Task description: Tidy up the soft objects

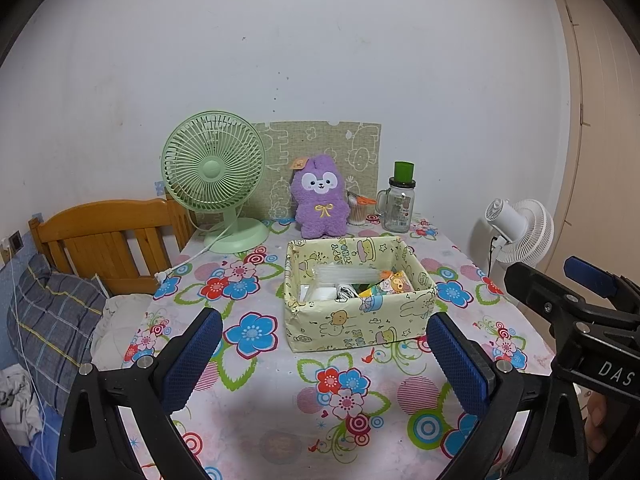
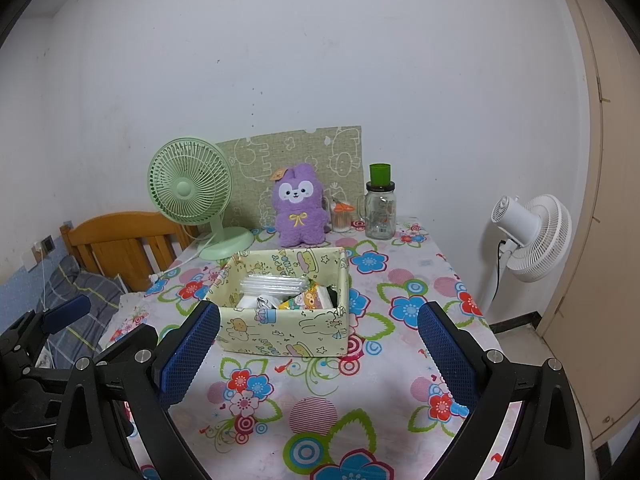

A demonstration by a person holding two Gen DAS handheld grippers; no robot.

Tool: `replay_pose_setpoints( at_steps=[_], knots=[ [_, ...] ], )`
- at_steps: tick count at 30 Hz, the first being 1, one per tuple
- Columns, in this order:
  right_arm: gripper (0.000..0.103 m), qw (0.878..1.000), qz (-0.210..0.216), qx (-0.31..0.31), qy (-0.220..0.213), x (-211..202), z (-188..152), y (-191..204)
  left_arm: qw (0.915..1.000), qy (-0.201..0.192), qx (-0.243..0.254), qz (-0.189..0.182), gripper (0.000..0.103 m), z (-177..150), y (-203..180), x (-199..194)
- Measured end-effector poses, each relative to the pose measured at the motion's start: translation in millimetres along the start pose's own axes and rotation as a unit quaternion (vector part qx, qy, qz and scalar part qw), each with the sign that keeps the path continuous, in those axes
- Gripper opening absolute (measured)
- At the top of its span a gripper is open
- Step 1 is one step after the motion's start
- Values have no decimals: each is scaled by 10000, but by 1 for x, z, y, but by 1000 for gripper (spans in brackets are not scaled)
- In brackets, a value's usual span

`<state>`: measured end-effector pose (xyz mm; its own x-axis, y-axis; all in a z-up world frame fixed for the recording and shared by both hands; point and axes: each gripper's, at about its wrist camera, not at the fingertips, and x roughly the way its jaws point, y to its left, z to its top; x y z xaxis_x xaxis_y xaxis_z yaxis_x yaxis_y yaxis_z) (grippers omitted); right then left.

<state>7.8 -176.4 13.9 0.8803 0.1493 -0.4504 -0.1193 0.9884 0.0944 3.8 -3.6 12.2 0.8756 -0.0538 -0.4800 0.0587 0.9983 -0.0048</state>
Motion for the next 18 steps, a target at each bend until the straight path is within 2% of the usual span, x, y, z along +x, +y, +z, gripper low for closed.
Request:
replay_pose_setpoints(
  at_steps=[18],
  knots=[
    [100,10000,11,24,-53,-4,1,-2,10000,-44,5,20,103,2,-1,-2]
  ],
)
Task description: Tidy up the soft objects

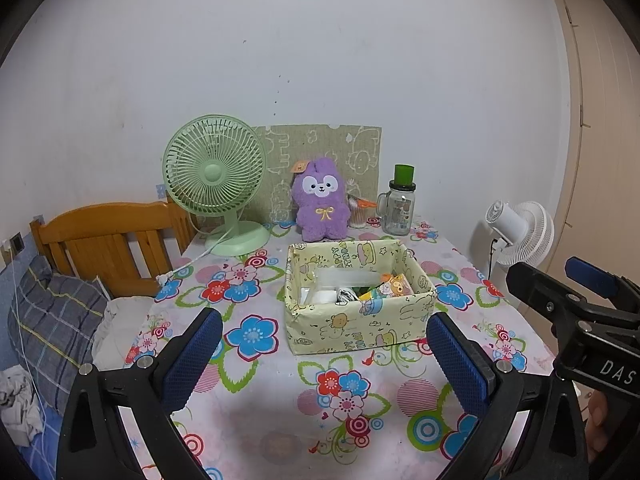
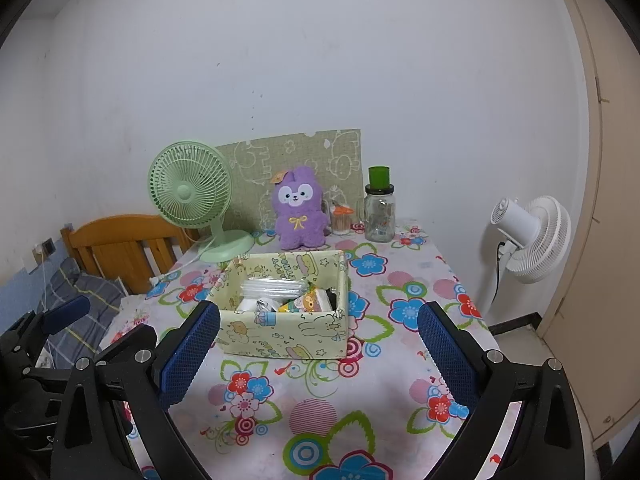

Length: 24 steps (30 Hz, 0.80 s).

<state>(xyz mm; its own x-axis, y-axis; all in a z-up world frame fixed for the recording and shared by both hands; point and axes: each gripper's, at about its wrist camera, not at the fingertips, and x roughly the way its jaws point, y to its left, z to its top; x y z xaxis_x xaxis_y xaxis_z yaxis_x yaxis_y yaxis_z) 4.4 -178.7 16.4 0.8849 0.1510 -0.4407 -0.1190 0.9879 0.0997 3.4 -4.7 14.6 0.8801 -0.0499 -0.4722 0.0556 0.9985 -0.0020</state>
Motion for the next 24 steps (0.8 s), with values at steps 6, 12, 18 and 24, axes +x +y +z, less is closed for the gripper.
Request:
replay_pose_setpoints(
  at_steps=[6,12,18,24],
  knots=[
    [100,10000,-2,3,-24,0,0,-1,10000,1,0,3,103,0,0,0],
    [100,10000,-12,23,-41,-2,0,-3,10000,-20,17,-1,103,1,-2,-1],
    [100,10000,-10,24,-47,-2,0,-4,10000,-22,18,4,103,1,-2,-1],
    [100,10000,-17,31,-49,-2,0,-4,10000,-29,32,4,103,1,-3,-2]
  ],
)
